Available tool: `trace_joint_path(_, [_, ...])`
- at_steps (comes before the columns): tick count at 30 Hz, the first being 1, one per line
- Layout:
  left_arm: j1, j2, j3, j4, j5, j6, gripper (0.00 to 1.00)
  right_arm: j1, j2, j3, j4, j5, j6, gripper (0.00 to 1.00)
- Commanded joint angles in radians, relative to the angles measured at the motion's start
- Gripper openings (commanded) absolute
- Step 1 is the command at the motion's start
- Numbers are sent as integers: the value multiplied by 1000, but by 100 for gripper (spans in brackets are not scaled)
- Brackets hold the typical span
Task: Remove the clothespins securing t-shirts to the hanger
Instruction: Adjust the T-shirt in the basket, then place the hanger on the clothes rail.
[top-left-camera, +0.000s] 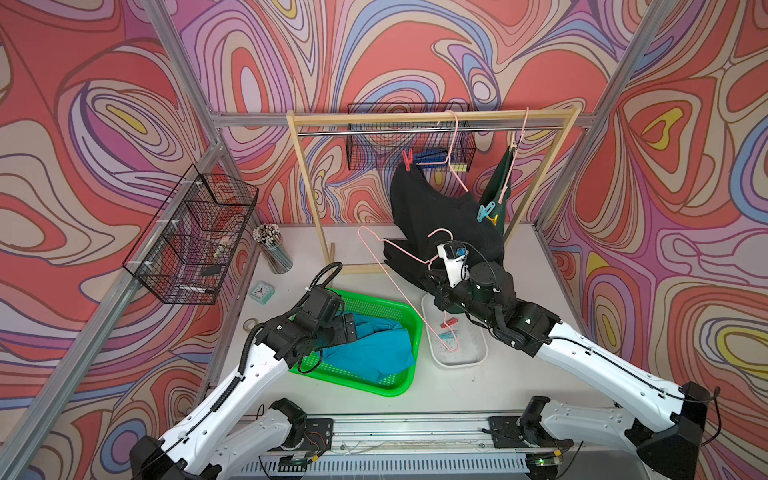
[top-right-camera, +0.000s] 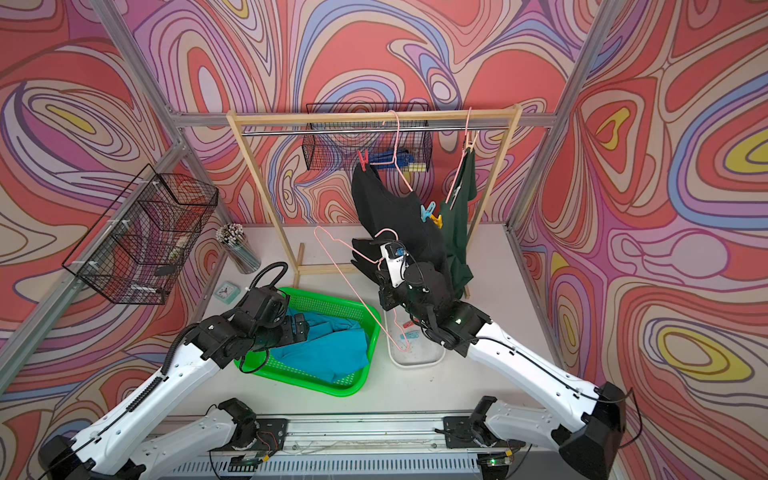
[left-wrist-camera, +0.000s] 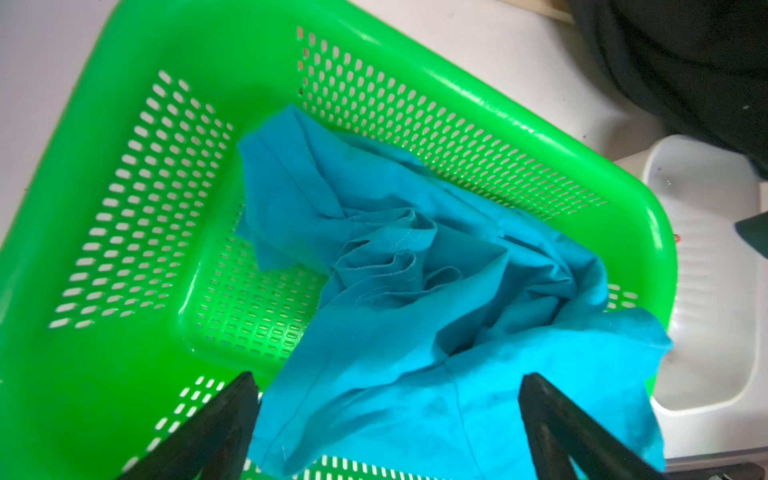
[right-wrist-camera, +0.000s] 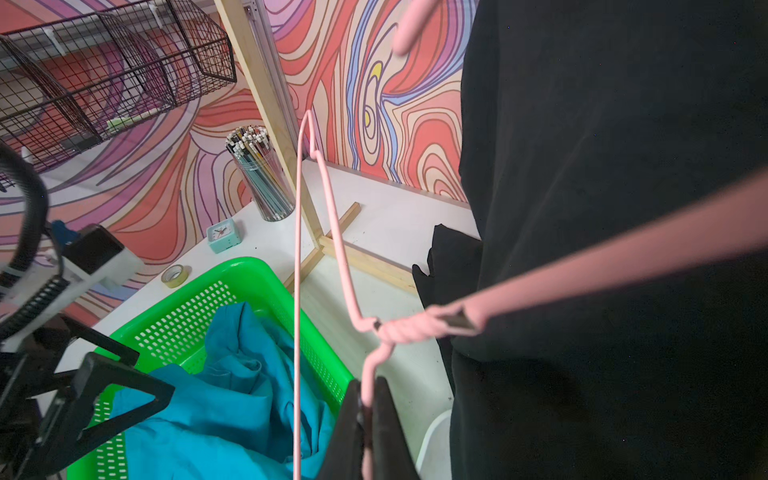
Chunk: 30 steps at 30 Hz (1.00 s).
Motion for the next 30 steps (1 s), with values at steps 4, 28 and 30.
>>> trace_joint_path(4, [4,-68,96,-103,-49,28,100,-3,42,60,1,38,31,0])
trace_joint_path(28, [-193,-7,76,447,347,-169,100,-3,275,269,18,132,177,0])
trace_joint_path(30, [-211,17,74,506,367,-194,99,-4,286,281,25,127,180,0])
